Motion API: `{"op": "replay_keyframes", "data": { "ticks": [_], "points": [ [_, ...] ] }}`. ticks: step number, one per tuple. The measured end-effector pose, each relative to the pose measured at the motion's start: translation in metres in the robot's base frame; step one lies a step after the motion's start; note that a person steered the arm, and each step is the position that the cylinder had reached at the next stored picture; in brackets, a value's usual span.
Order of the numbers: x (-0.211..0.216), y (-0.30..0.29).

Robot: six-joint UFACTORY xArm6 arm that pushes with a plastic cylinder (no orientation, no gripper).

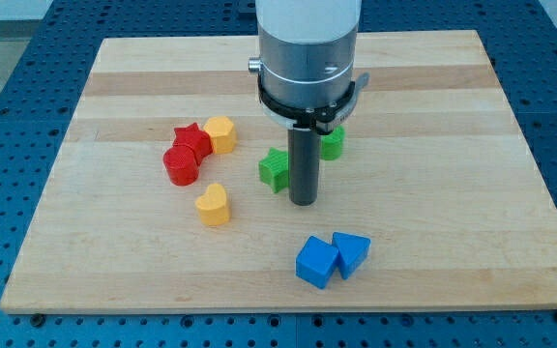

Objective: Slightly move the green circle towards the right

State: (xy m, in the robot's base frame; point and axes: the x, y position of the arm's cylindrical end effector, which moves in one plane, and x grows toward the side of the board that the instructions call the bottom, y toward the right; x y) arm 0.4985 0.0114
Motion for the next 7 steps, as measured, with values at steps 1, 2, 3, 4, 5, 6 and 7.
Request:
{"op": "replay_keyframes", "data": {
  "ticks": [1,2,3,4,5,6,7],
  "points": [
    [-0.024,-0.003],
    [-0.065,-0.015],
    [-0.065,-0.015],
    [-0.084,-0.015],
    [-0.063,0.019],
    [-0.063,0.019],
    [-0.022,0.012]
  ]
}}
